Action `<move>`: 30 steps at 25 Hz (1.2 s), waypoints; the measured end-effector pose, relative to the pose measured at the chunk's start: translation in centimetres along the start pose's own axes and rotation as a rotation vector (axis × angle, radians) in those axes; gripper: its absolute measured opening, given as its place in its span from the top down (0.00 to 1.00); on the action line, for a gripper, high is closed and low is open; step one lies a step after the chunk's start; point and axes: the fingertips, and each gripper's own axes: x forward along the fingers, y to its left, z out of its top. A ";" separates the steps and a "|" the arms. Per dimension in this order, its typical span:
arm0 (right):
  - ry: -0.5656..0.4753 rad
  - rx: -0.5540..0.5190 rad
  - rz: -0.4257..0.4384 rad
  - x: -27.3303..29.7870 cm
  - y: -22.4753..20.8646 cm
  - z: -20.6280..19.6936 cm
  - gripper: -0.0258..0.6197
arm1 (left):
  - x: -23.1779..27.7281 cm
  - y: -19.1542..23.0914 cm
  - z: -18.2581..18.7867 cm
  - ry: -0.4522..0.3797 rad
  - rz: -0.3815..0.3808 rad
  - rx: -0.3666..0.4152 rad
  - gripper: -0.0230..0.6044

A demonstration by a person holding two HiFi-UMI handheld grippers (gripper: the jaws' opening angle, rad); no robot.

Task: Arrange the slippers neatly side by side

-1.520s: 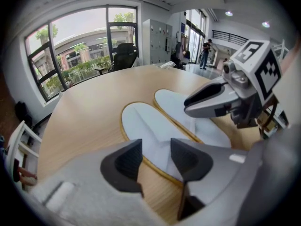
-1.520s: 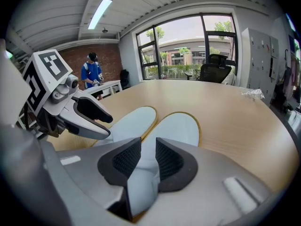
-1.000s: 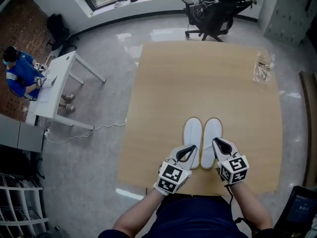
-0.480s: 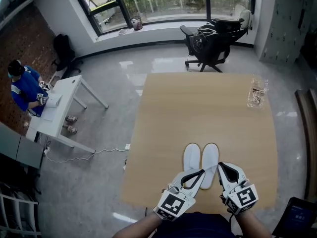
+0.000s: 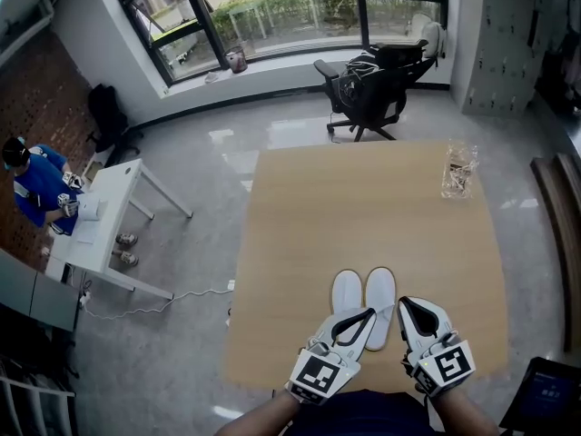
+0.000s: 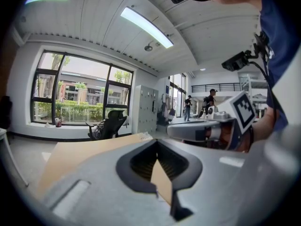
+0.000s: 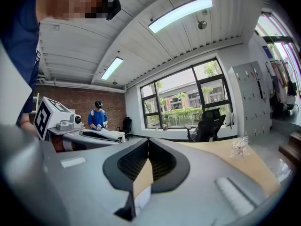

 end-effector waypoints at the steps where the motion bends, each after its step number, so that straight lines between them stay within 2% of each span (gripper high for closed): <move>1: 0.001 0.005 -0.007 0.0 -0.1 0.0 0.94 | 0.2 0.0 0.0 0.001 -0.001 0.000 0.96; 7: -0.009 -0.002 -0.030 -0.4 -1.0 -0.3 0.94 | 0.7 -0.6 -0.1 0.002 -0.022 0.004 0.96; 14: -0.016 0.001 -0.022 -0.2 -0.4 1.0 0.94 | 0.6 -0.5 1.0 -0.014 -0.028 0.004 0.96; 19: -0.014 -0.029 -0.022 -0.2 -0.5 0.3 0.94 | 0.3 -0.3 0.9 -0.008 -0.026 -0.004 0.96; 30: -0.003 -0.016 0.002 -0.1 0.4 0.3 0.94 | 0.1 -0.2 0.5 -0.004 -0.018 -0.011 0.96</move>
